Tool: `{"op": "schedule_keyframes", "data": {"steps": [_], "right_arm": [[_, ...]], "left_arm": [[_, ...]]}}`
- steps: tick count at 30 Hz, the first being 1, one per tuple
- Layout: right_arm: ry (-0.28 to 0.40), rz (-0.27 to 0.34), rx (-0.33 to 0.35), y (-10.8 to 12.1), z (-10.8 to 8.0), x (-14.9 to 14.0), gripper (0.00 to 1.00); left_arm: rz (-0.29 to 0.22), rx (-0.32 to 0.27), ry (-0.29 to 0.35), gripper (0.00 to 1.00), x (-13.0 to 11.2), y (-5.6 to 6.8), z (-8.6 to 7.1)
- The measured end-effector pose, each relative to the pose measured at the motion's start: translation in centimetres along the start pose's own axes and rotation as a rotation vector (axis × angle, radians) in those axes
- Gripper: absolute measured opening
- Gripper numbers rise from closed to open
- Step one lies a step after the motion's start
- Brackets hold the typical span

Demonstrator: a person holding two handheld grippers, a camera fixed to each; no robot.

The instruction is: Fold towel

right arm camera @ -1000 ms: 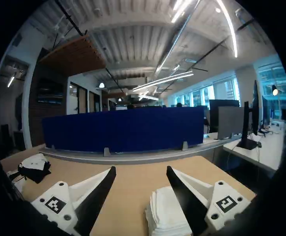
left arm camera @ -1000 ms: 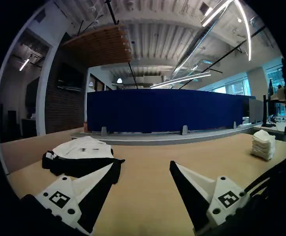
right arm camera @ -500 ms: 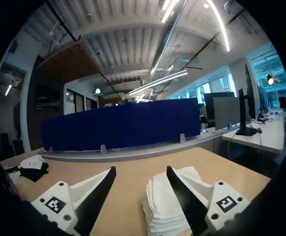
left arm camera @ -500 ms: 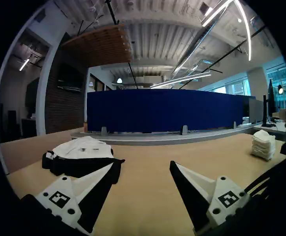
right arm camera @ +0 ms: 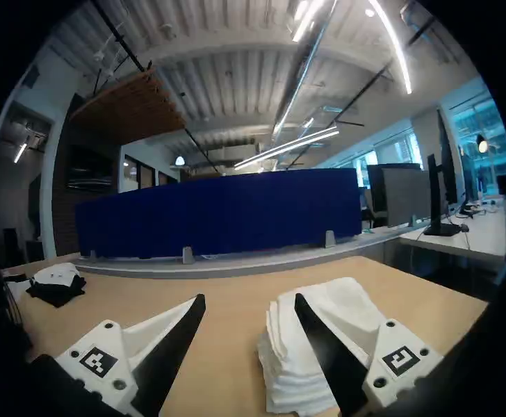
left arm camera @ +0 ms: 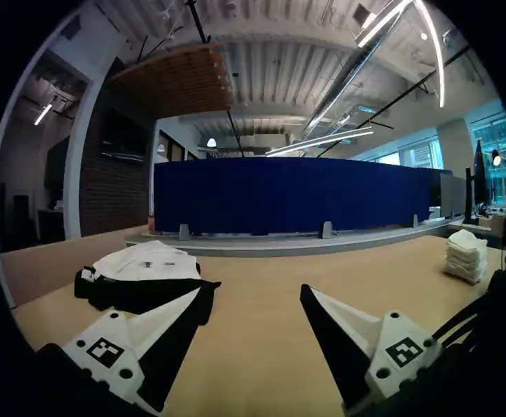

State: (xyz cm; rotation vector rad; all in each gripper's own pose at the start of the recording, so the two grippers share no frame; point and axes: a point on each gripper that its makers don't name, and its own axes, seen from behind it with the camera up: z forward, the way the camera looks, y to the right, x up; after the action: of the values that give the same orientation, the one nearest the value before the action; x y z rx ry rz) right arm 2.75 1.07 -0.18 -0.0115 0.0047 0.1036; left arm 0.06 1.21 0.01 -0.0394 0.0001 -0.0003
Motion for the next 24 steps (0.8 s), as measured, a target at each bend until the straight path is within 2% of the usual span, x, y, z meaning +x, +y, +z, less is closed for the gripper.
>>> {"op": "schedule_keyframes", "data": {"steps": [6,12,24], "right_arm": [[-0.019,0.008,-0.004,0.3,0.1,-1.7,1.00],[-0.016,-0.016,0.003,0.5,-0.1,-2.4,1.00],[-0.003,-0.073,0.016,-0.5,-0.2,-2.3,1.00]], "left_arm": [[0.000,0.000,0.000,0.98,0.0,0.0,-0.1],[0.000,0.000,0.000,0.98,0.0,0.0,-0.1],[0.000,0.000,0.000,0.98,0.0,-0.1,-0.1]]}}
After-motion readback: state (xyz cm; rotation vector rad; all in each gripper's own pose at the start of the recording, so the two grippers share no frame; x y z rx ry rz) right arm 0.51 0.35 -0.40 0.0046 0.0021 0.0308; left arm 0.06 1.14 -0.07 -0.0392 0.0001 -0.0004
